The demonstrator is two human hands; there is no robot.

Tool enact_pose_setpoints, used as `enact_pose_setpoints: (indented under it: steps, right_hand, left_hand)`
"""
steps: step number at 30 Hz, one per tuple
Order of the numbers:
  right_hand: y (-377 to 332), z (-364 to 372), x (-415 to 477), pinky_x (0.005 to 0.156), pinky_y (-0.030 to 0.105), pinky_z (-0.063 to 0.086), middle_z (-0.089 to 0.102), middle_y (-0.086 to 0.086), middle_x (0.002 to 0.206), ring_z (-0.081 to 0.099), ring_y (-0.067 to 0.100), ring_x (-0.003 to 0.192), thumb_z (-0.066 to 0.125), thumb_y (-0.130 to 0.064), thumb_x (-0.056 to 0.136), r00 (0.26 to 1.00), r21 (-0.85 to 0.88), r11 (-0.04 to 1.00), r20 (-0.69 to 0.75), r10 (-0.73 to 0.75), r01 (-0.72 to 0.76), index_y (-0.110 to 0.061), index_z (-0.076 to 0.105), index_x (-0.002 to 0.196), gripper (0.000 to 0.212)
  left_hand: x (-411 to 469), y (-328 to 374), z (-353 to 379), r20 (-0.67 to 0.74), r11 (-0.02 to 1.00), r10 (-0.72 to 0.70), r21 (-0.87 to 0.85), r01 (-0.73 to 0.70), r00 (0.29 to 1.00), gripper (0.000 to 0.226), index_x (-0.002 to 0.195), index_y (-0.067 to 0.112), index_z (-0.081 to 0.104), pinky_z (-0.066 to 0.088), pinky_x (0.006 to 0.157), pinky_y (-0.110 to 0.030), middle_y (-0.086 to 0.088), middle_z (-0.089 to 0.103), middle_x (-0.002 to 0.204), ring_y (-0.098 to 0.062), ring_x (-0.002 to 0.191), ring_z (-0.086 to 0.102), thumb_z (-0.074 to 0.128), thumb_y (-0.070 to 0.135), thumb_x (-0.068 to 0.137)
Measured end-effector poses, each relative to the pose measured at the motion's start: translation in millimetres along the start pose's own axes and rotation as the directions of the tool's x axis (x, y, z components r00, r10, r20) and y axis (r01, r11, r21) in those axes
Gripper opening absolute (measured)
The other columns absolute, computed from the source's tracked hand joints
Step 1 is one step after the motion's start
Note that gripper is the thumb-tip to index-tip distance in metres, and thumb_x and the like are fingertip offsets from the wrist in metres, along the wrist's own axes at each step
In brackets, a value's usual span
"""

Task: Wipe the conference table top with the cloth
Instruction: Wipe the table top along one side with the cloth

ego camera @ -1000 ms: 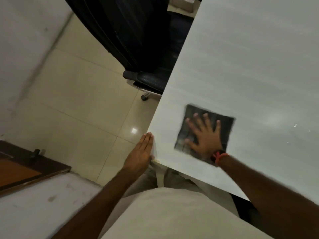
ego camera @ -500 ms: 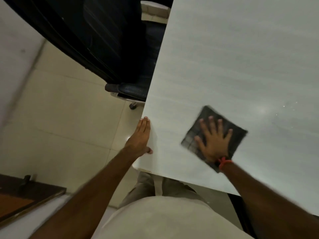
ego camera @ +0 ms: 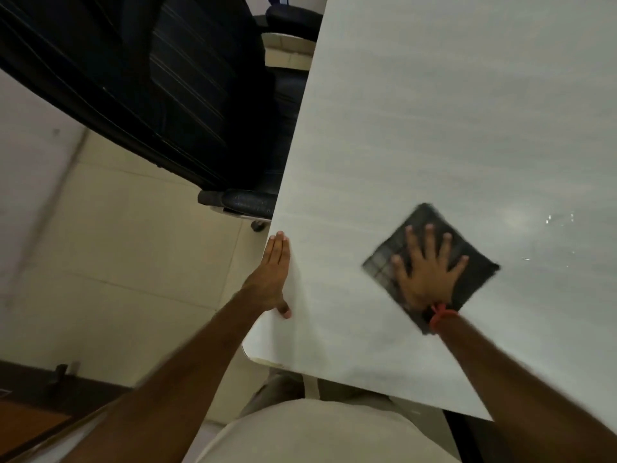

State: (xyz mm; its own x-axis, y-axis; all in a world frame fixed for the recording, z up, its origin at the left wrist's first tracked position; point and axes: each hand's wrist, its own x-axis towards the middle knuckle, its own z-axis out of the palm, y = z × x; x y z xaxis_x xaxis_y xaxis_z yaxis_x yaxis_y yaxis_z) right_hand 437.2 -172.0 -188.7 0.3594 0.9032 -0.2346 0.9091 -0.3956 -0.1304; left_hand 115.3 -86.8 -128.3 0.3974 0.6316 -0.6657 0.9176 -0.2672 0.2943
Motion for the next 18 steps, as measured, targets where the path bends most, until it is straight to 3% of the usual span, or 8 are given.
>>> enact_pose_setpoints:
  steps: [3,5,7,9,11,13,15,18]
  right_hand:
    - [-13,-8,40,0.108,0.083,0.009,0.010,0.007,0.171,0.006,0.046,0.154,0.016,-0.073,0.094,0.968,0.094,0.966,-0.047,0.245,-0.239,-0.039,0.008,0.162,0.076]
    - [-52,-5,38,0.108,0.084,0.004,0.011,0.011,0.170,0.006,0.049,0.153,0.020,-0.071,0.095,0.977,0.108,0.974,-0.054,0.207,-0.201,-0.036,0.011,0.162,0.076]
    - [-87,8,15,0.110,0.080,-0.007,0.008,0.008,0.171,0.002,0.046,0.154,0.027,-0.071,0.095,0.994,0.032,0.993,-0.012,-0.113,0.113,-0.037,0.012,0.162,0.076]
    - [-94,14,-6,0.112,0.080,-0.001,0.005,0.002,0.171,0.000,0.041,0.156,0.027,-0.074,0.095,0.876,-0.040,0.875,0.063,-0.479,0.482,-0.042,0.009,0.161,0.075]
    - [-71,6,8,0.112,0.078,0.009,0.008,-0.003,0.171,0.002,0.036,0.157,0.027,-0.076,0.094,0.809,-0.048,0.808,0.061,-0.584,0.587,-0.046,0.010,0.160,0.075]
    - [-44,-1,40,0.113,0.078,0.007,0.010,-0.005,0.171,0.006,0.035,0.157,0.030,-0.074,0.092,0.899,-0.061,0.897,0.011,-0.439,0.439,-0.047,0.014,0.159,0.074]
    - [-23,-11,82,0.112,0.079,0.005,0.013,-0.001,0.171,0.007,0.038,0.156,0.028,-0.073,0.092,0.988,-0.011,0.989,-0.032,-0.151,0.151,-0.044,0.016,0.160,0.075]
    - [-44,-20,110,0.108,0.083,0.007,0.009,0.007,0.171,0.004,0.046,0.154,0.016,-0.075,0.092,0.993,0.074,0.991,-0.041,0.112,-0.109,-0.039,0.009,0.162,0.079]
  left_hand:
    - [5,0,-5,0.011,0.999,0.005,0.051,-0.006,1.000,0.166,0.148,0.001,-0.030,-0.004,0.120,-0.041,-0.013,-0.038,0.155,-0.031,0.144,-0.033,0.093,0.052,0.049]
    - [8,-1,-7,0.007,0.998,0.015,0.069,-0.015,1.000,0.168,0.148,0.001,-0.030,-0.006,0.118,-0.039,-0.014,-0.038,0.155,-0.031,0.144,-0.032,0.092,0.057,0.047]
    - [10,-3,-9,-0.022,0.998,0.017,0.065,-0.016,1.000,0.167,0.148,0.002,-0.030,-0.008,0.117,-0.037,-0.012,-0.038,0.155,-0.028,0.144,-0.032,0.090,0.060,0.047]
    - [11,-4,-12,-0.051,0.998,0.003,0.063,0.000,0.999,0.162,0.150,0.004,-0.027,-0.007,0.118,-0.036,-0.010,-0.035,0.157,-0.026,0.145,-0.030,0.088,0.062,0.051]
    - [11,-5,-13,-0.084,0.997,-0.070,-0.044,0.067,0.994,0.153,0.152,0.006,-0.023,-0.003,0.121,-0.038,-0.008,-0.030,0.160,-0.026,0.148,-0.026,0.085,0.061,0.059]
    - [9,-7,-12,-0.124,0.963,-0.197,-0.213,0.167,0.973,0.137,0.154,0.007,-0.019,0.004,0.123,-0.042,-0.006,-0.025,0.162,-0.023,0.150,-0.021,0.079,0.057,0.072]
    - [5,-10,-5,-0.155,0.939,-0.252,-0.276,0.203,0.955,0.116,0.155,0.008,-0.015,0.007,0.123,-0.041,-0.004,-0.020,0.164,-0.021,0.151,-0.018,0.066,0.053,0.086]
    - [-7,-16,9,-0.225,0.995,-0.062,-0.094,0.041,0.972,0.084,0.156,0.011,-0.014,0.009,0.125,-0.040,-0.004,-0.020,0.163,-0.021,0.151,-0.017,0.040,0.047,0.102]
